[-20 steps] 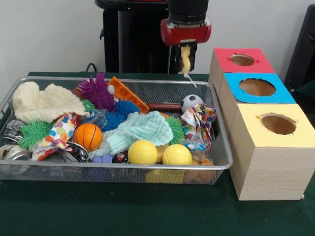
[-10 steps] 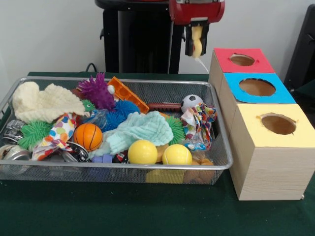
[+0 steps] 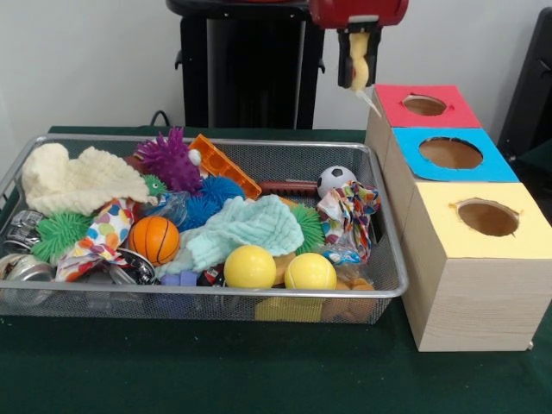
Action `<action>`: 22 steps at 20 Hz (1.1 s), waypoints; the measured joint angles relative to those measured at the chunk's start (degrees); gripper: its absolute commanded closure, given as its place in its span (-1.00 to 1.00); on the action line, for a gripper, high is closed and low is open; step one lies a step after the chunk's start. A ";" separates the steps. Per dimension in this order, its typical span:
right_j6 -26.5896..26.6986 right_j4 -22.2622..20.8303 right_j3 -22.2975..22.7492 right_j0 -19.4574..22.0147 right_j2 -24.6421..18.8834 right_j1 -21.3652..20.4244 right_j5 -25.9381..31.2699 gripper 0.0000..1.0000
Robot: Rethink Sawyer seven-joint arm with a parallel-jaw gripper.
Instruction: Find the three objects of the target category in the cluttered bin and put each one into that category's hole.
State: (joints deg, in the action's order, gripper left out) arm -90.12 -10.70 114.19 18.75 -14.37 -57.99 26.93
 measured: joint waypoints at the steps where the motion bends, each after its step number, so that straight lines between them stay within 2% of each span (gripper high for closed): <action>1: 0.00 0.35 0.08 -0.75 0.00 -0.40 0.00 1.00; 12: 0.00 1.47 1.17 -7.56 -0.02 -2.21 0.00 1.00; 18: -0.01 2.32 4.22 -9.58 0.02 -2.63 -0.45 1.00; 22: -0.01 2.36 7.65 -10.40 0.55 -2.53 -3.79 1.00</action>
State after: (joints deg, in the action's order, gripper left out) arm -90.14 -8.34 121.84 8.35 -13.83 -60.52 23.14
